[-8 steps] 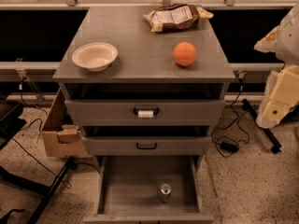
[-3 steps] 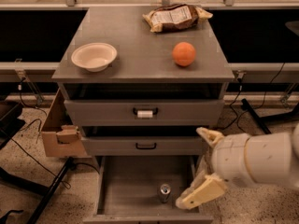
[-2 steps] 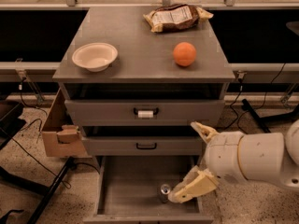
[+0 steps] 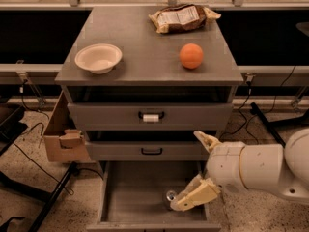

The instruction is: Pick redbull can from bottom drawer and place on counter

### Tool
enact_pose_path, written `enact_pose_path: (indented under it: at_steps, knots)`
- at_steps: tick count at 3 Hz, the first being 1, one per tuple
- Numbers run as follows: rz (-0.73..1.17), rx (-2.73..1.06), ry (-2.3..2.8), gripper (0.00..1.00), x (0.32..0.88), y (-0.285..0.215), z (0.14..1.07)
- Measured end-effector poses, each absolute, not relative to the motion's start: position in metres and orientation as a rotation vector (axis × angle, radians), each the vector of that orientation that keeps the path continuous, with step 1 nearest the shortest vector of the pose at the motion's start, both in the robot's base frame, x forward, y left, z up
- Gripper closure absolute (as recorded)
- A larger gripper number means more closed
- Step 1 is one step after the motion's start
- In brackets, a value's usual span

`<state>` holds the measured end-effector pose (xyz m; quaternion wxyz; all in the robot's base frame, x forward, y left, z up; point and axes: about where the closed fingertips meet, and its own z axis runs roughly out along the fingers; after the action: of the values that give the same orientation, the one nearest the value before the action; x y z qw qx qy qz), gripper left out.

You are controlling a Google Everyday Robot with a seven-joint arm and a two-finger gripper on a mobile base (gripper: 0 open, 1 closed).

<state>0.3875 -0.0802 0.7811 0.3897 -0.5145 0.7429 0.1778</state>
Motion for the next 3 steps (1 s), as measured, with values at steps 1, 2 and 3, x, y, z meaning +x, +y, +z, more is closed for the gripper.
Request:
enact_pose_path:
  at_steps: [1,2,3]
  knots:
    - [0.500,-1.257,1.850,0.00,0.404,-0.080,0.737]
    - [0.494,-1.212,1.769,0.00,0.434,-0.089,0.693]
    - [0.516,-1.193,1.715,0.00,0.464,-0.105,0.643]
